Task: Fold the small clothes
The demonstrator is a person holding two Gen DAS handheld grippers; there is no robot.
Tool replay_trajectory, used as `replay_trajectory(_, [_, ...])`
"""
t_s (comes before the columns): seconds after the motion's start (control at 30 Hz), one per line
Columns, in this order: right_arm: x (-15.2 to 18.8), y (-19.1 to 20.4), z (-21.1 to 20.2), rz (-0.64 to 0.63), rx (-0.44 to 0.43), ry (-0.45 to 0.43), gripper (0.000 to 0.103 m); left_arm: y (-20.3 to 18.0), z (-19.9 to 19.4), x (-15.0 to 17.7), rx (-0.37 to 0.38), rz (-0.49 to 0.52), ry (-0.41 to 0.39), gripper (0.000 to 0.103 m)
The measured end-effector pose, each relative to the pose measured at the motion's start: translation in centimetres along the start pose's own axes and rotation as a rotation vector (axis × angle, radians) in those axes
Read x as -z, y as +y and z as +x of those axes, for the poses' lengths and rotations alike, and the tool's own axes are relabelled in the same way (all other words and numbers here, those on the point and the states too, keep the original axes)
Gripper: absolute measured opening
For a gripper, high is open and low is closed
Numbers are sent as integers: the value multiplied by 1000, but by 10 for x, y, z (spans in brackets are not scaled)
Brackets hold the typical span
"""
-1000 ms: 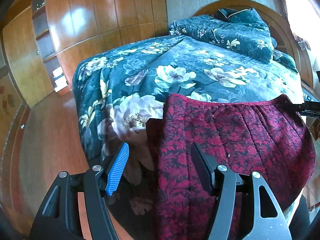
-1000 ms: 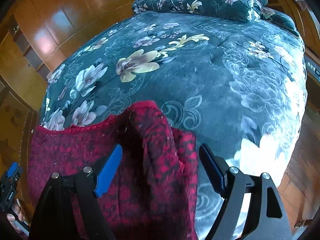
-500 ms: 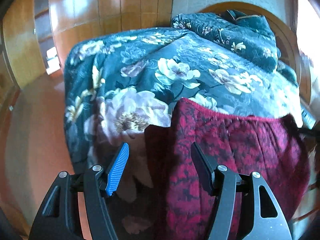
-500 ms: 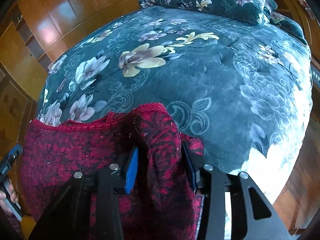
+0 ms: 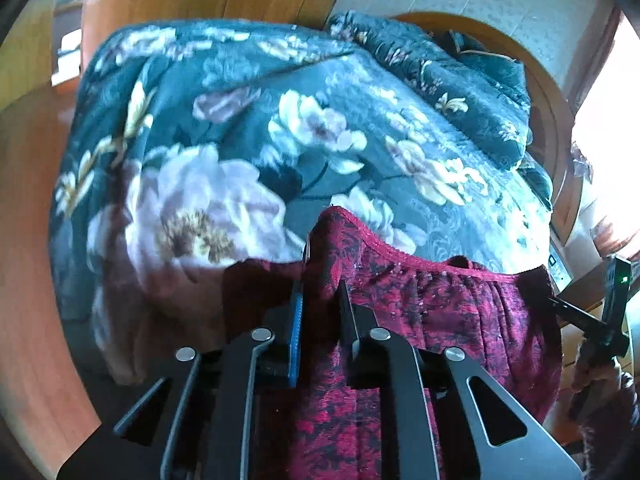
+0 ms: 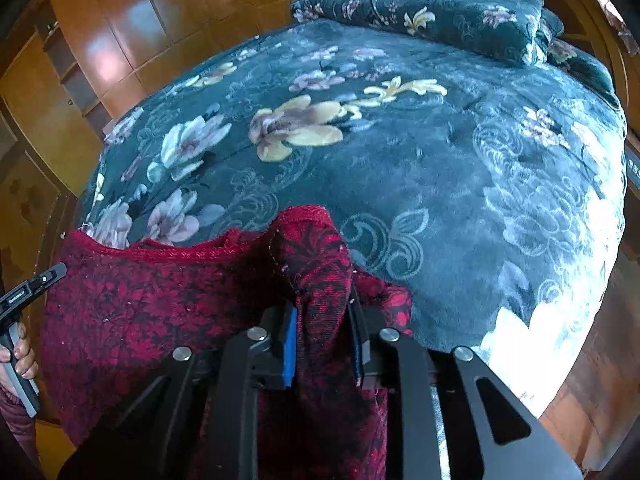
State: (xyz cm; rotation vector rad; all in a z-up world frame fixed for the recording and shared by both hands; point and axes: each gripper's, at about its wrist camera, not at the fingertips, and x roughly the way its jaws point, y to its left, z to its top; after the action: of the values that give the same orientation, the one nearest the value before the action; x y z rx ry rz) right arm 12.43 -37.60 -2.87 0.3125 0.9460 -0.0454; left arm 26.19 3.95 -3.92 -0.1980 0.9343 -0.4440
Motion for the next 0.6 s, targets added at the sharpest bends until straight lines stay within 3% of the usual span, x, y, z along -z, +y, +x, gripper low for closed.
replay_trajectory(0.2, [-12,12,-21,7,-26,-97,17,0,-29,-1,-36,-37,-135,12])
replay_trajectory(0.33, [-18,21,-1,-8,22,-76,17,4,-10,-6,-137,-39,-100,12])
replay_trajectory(0.47, [-11,12,40,18,114,31,17,7,23,-1,-216,-21,-16,13])
replay_trajectory(0.57, [-5,8,52,31,135,61,18,11,26,2,-224,-32,-6,21])
replay_trajectory(0.6, [-4,8,52,28,135,62,21,12,21,3,-220,-44,-14,29])
